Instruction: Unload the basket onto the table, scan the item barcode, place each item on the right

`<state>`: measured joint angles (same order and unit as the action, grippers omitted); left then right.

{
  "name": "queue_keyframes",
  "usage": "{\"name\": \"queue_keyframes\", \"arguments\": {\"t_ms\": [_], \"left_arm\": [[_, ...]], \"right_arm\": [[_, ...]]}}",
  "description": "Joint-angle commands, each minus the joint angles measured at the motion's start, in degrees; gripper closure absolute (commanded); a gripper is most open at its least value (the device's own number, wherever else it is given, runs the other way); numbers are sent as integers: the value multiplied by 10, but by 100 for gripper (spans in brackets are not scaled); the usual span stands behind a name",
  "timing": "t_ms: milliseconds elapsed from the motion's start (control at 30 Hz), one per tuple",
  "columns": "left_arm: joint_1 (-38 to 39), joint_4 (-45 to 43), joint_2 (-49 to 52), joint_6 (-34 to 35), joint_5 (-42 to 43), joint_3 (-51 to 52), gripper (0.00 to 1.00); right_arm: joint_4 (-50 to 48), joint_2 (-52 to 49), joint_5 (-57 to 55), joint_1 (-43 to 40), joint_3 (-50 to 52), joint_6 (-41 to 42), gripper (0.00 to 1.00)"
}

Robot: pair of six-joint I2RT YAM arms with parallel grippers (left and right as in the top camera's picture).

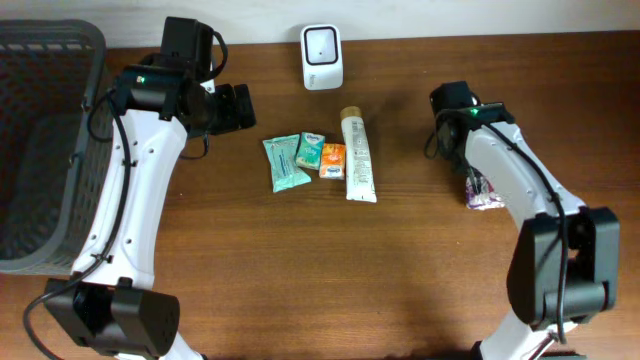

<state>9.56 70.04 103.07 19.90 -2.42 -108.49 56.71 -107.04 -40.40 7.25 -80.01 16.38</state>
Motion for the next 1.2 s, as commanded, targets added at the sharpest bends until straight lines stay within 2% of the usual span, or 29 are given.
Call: {"name": "queue_keyframes", "arguments": {"t_ms": [0, 100, 133, 267, 367, 433, 467, 533, 600, 700, 833, 867, 933, 967, 1000, 1067, 1167], "left_arm": [[-1, 0, 1, -3, -4, -2, 1], [-1, -1, 1, -3, -4, -2, 1], [-1, -1, 1, -3, -4, -2, 1], [-1, 0, 1, -3, -4, -2, 1], [-1, -1, 1, -3, -4, -2, 1], [-1, -1, 1, -3, -4, -2, 1], [-1, 0, 1, -3, -4, -2, 1], [-1, 0, 1, -3, -4, -2, 1], [-1, 0, 1, -3, -4, -2, 1], [-1, 0, 1, -3, -4, -2, 1], [-1, 0, 1, -3, -4, -2, 1], [-1, -1, 1, -3, -4, -2, 1], [-1, -1, 1, -3, -4, -2, 1], [-1, -1, 1, -3, -4, -2, 1], [-1, -1, 1, -3, -4, -2, 1], [-1, -1, 1, -3, -4, -2, 1], [-1, 0, 1, -3, -4, -2, 1]], "right_arm": [[-22, -6, 103, 19, 1, 6, 60], [-65, -6, 235, 54, 0, 6, 39], [-71, -6, 274, 66, -7, 6, 29], [-17, -6, 316, 84, -98, 6, 25], [38, -6, 316, 48, -168, -12, 16], [53, -6, 325, -1, -175, -29, 15], [70, -11, 363, -47, -175, -46, 15], [82, -28, 512, -113, -168, -141, 15], [82, -54, 612, -167, -142, -195, 15], [65, -90, 650, -199, -99, -204, 20], [30, -125, 689, -200, -49, -226, 20], [11, -127, 694, -200, -33, -223, 29], [-22, -127, 727, -197, -11, -215, 64], [-31, -127, 768, -194, -8, -215, 91], [-40, -126, 812, -190, -9, -205, 96], [-69, -126, 873, -181, -26, -140, 96], [-112, -126, 894, -159, -87, -56, 96]]}}
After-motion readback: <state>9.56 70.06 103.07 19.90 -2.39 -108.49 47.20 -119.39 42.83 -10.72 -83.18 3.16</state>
